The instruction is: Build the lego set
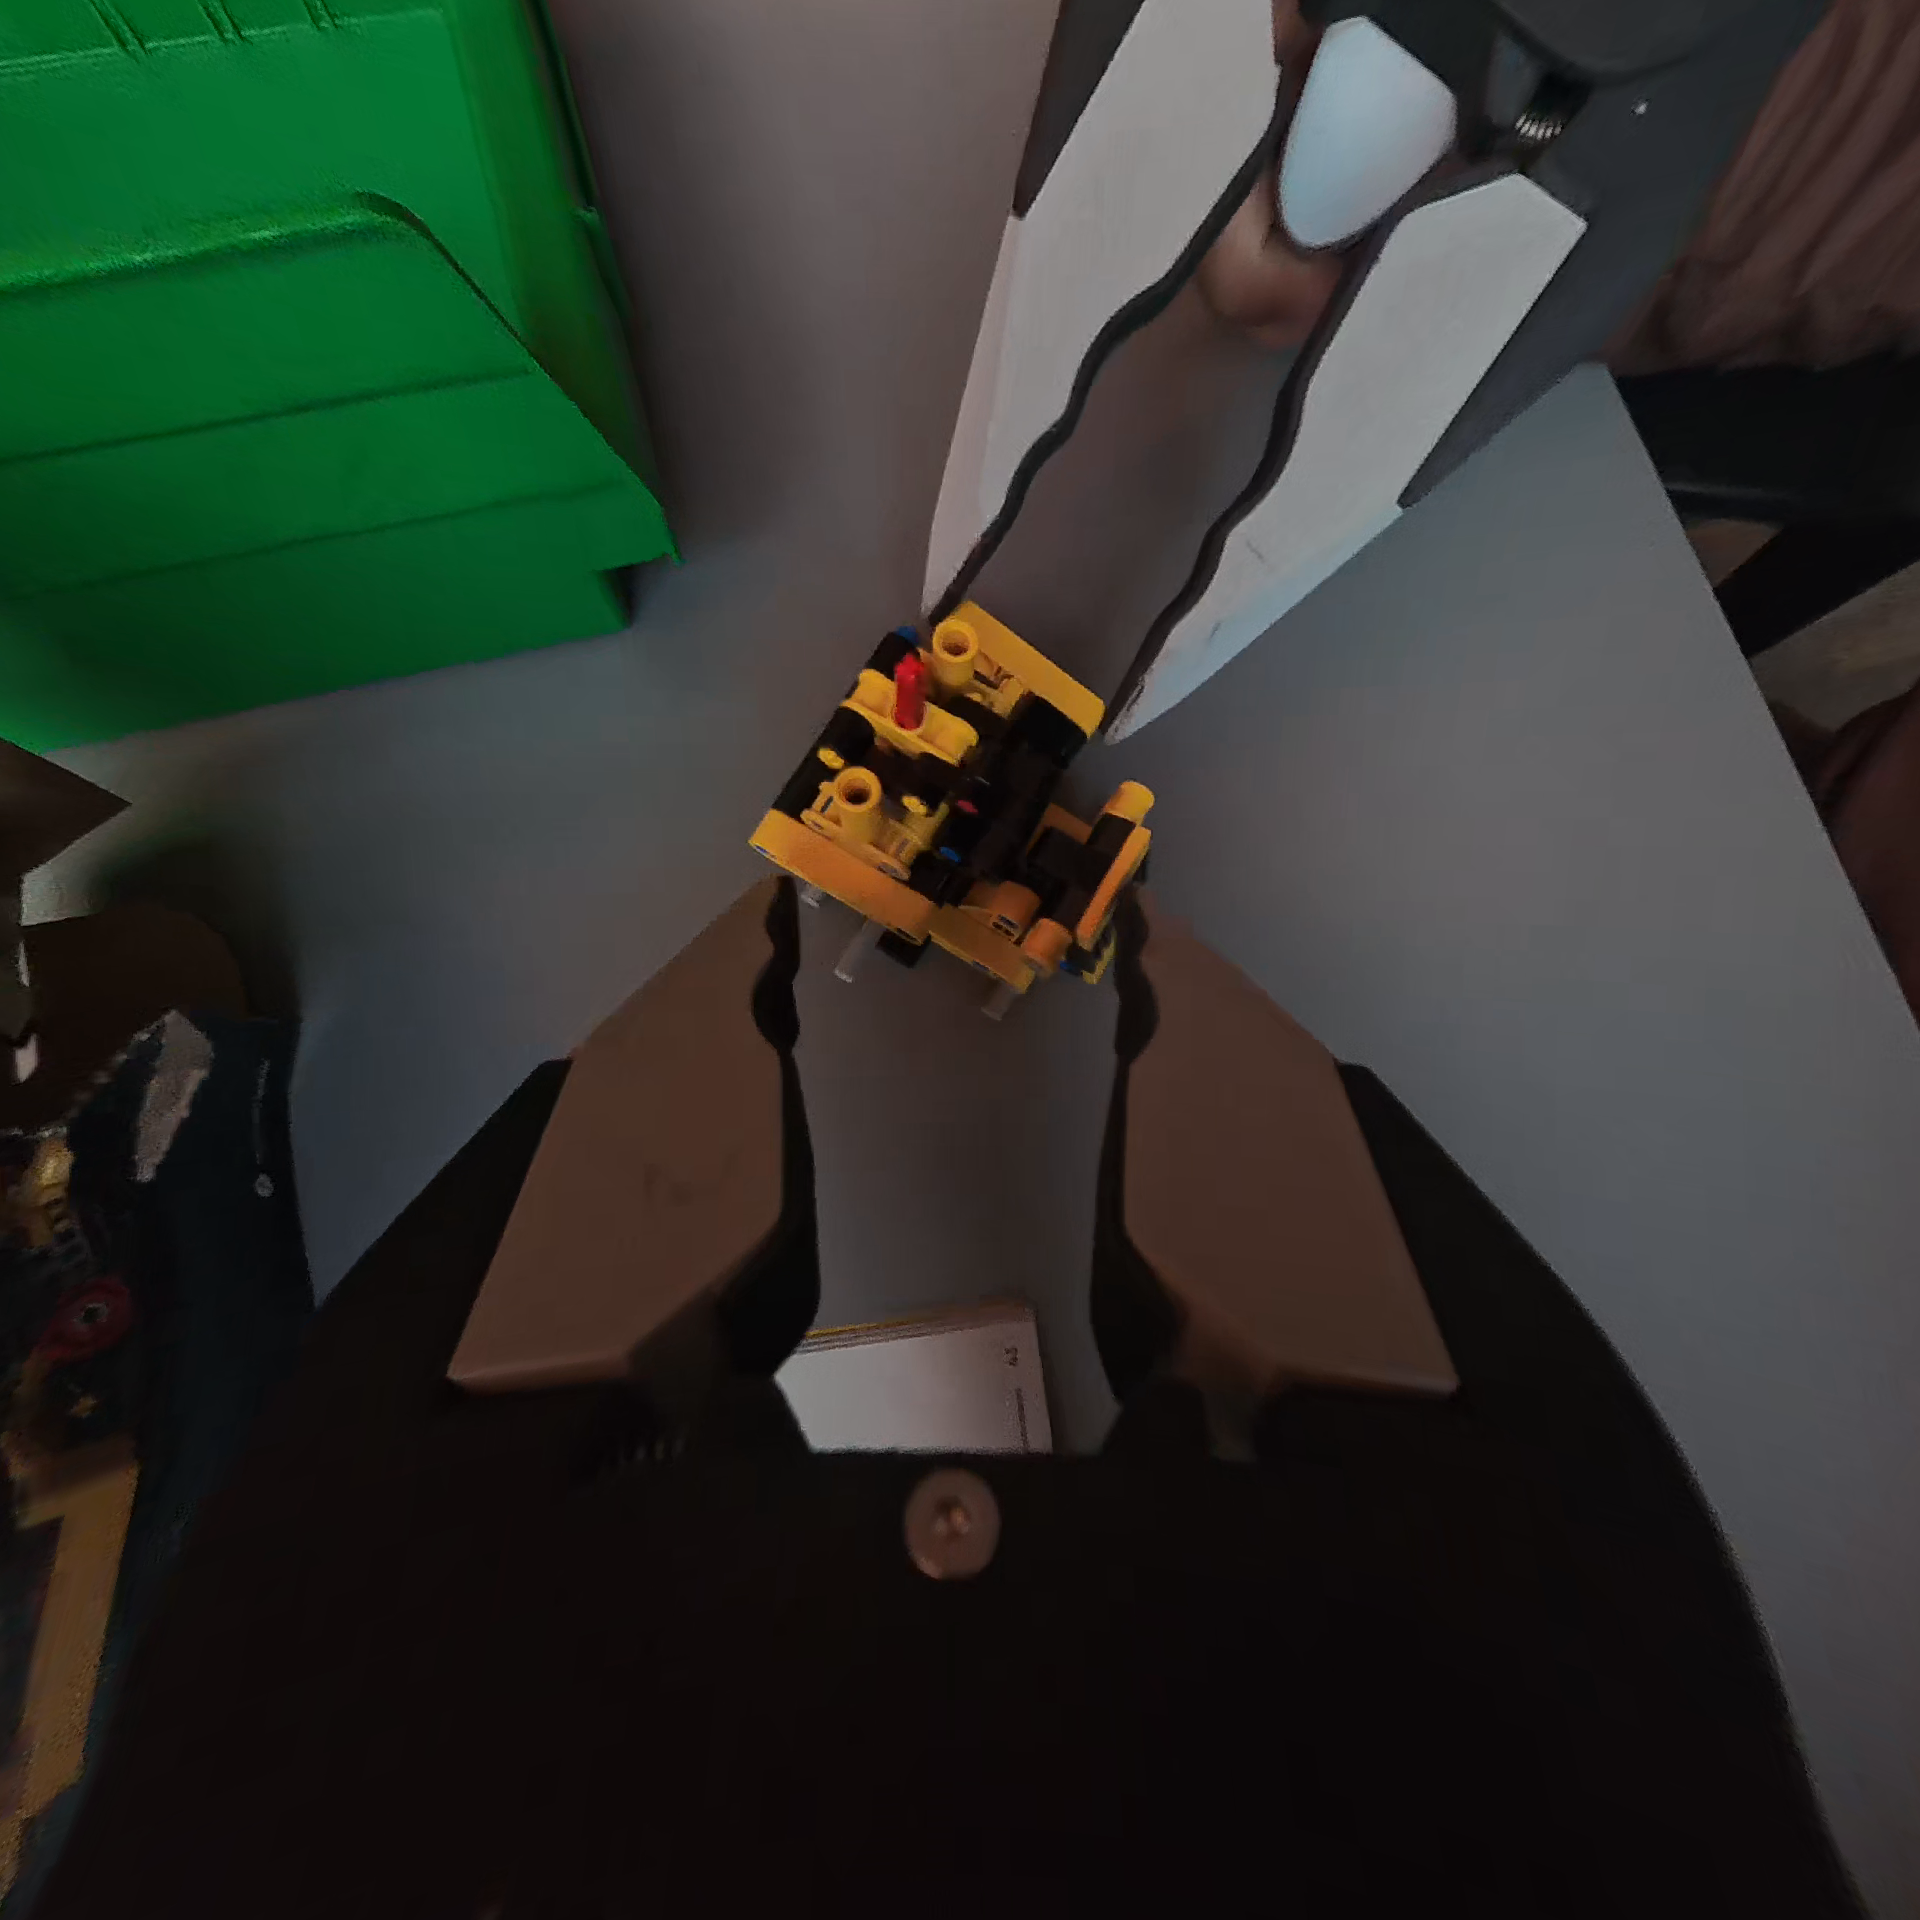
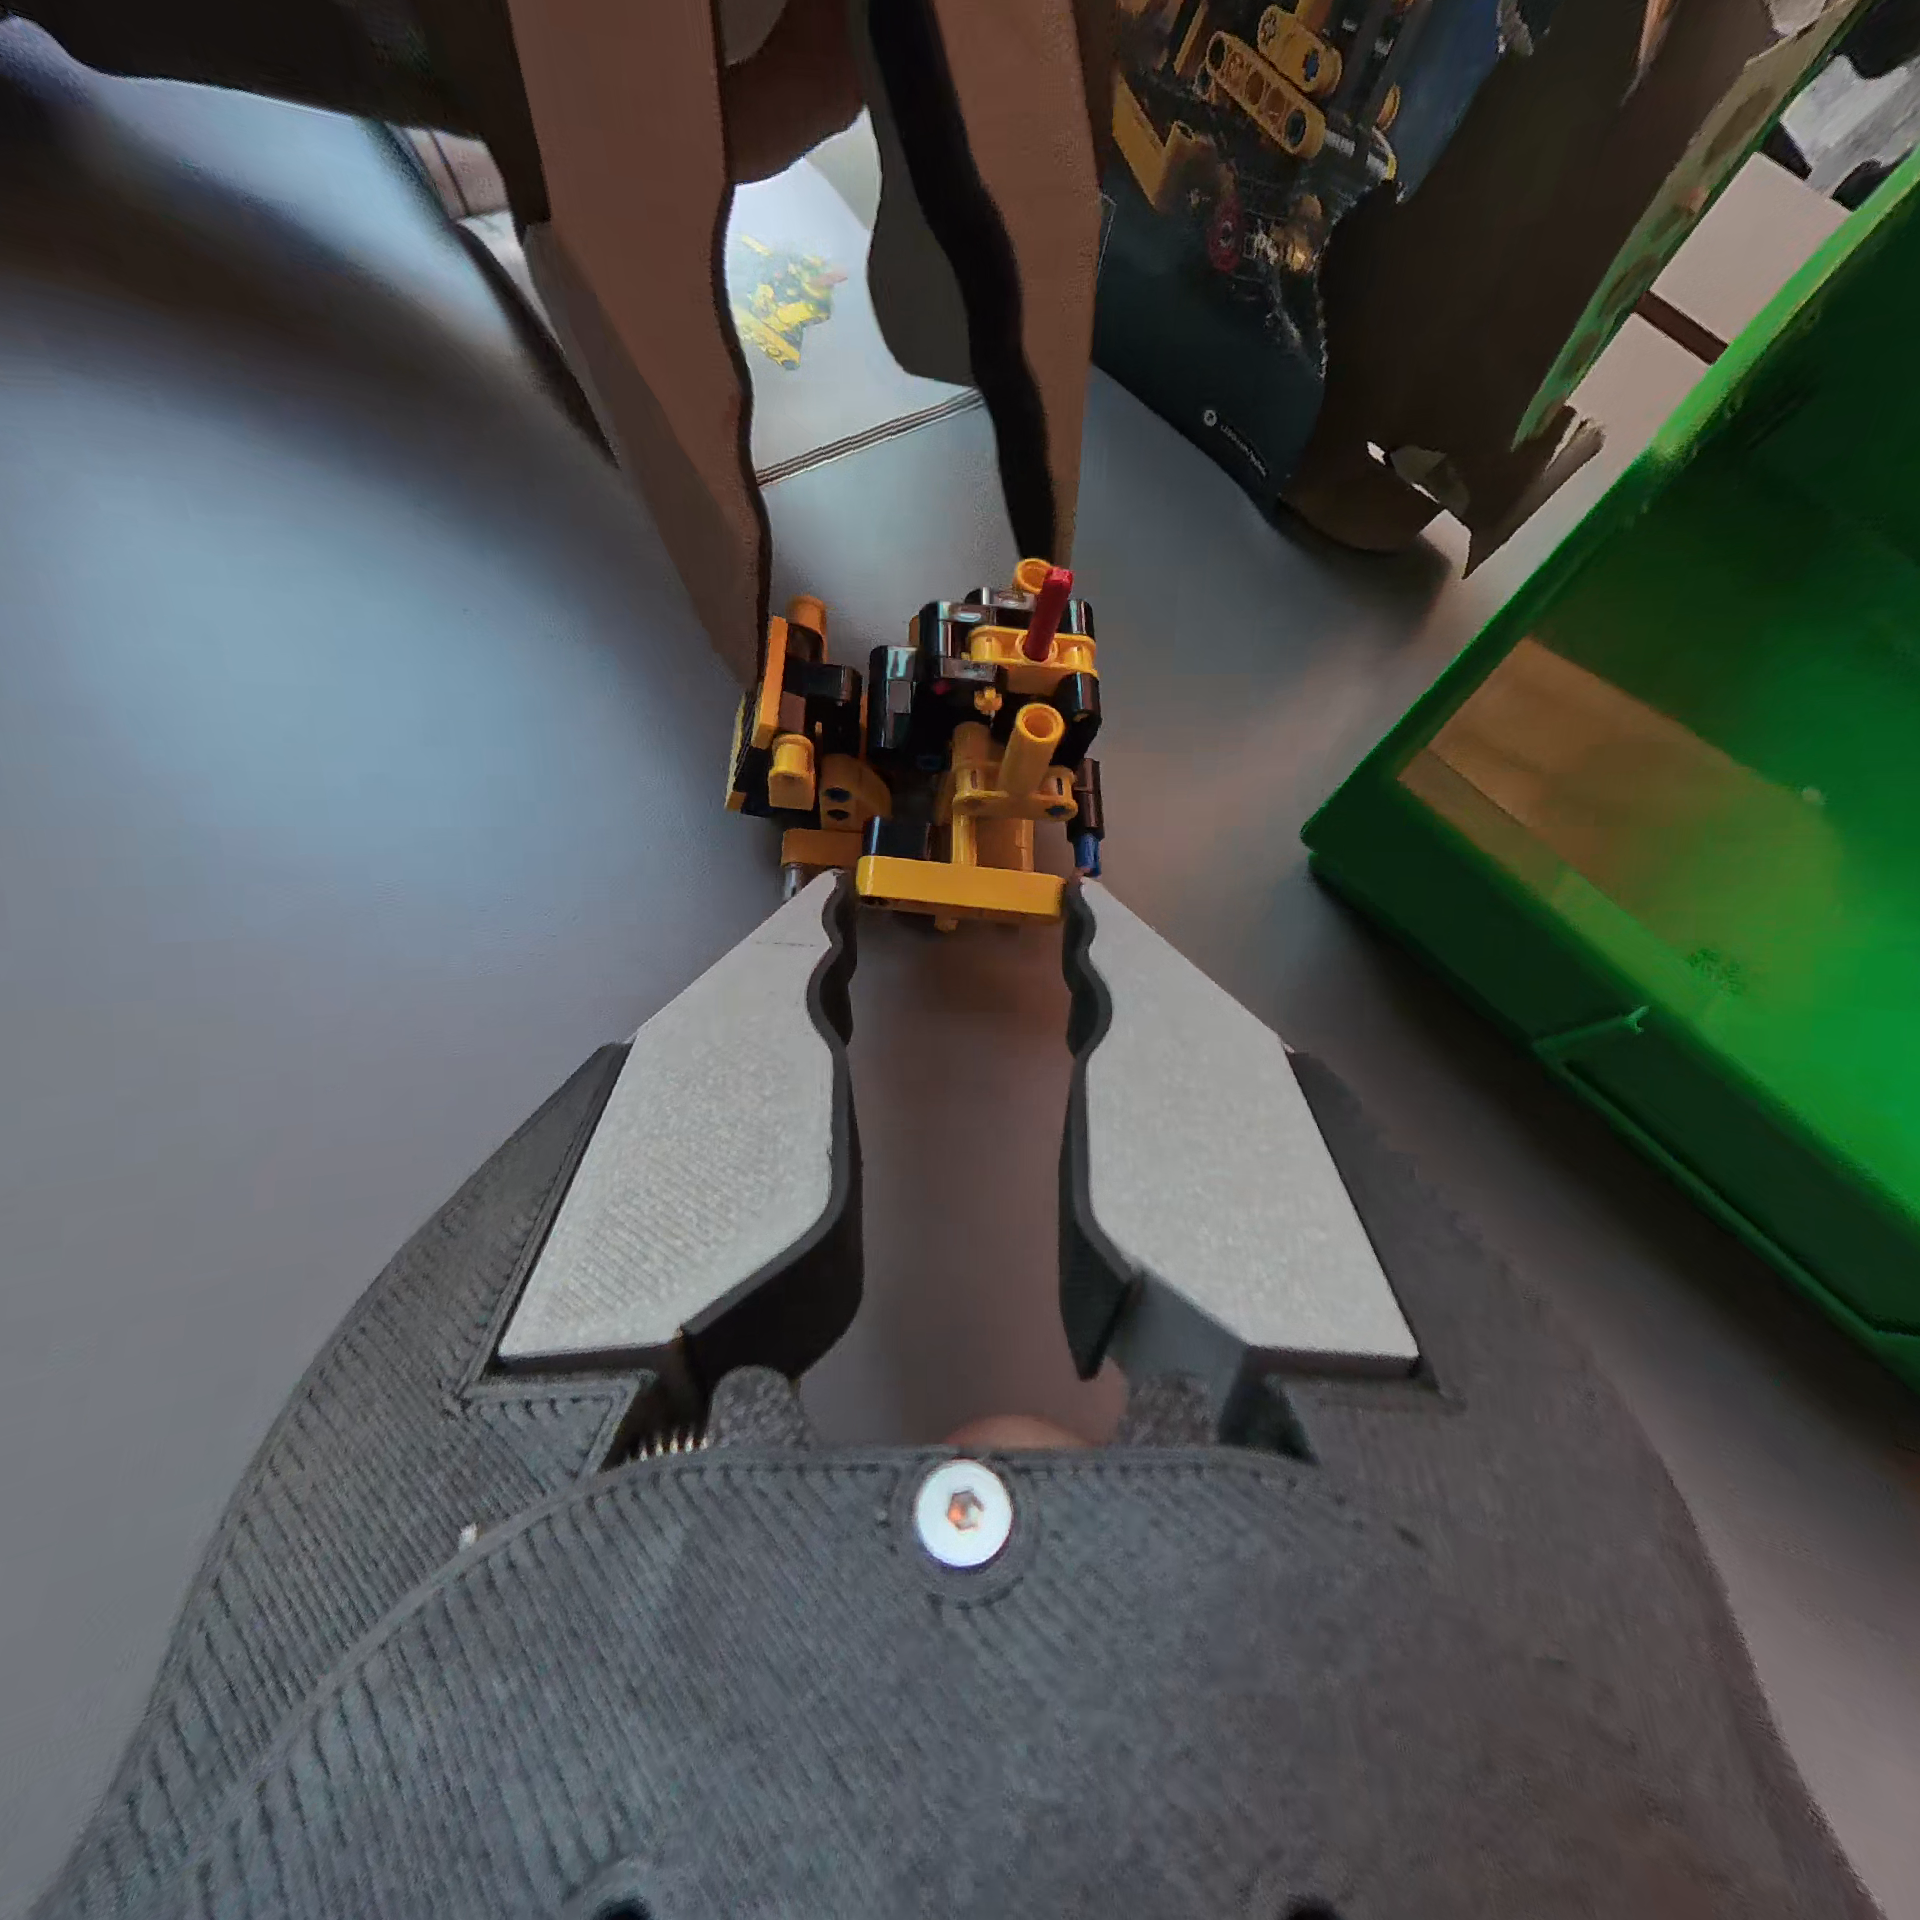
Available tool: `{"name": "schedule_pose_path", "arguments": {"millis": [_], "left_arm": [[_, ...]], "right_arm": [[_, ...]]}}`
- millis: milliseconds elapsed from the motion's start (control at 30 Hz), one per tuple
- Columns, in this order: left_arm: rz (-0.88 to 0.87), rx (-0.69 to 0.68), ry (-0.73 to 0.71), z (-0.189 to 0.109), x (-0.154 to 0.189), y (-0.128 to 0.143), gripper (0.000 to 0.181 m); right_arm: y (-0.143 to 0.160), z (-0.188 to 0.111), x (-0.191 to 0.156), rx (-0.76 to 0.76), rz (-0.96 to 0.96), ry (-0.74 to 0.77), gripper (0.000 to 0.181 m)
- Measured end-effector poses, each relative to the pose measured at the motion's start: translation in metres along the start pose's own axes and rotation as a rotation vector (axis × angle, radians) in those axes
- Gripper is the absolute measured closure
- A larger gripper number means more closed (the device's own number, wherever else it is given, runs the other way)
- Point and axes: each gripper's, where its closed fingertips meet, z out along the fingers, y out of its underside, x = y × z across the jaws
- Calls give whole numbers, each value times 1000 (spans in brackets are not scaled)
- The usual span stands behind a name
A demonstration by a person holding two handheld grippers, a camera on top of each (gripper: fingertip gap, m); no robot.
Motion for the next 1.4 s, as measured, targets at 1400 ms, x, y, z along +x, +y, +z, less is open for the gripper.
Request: {"name": "schedule_pose_path", "arguments": {"millis": [1400], "left_arm": [[53, -40, 39, 4, -6, 9, 123]], "right_arm": [[3, 1, 11, -4, -36, -37, 144]]}}
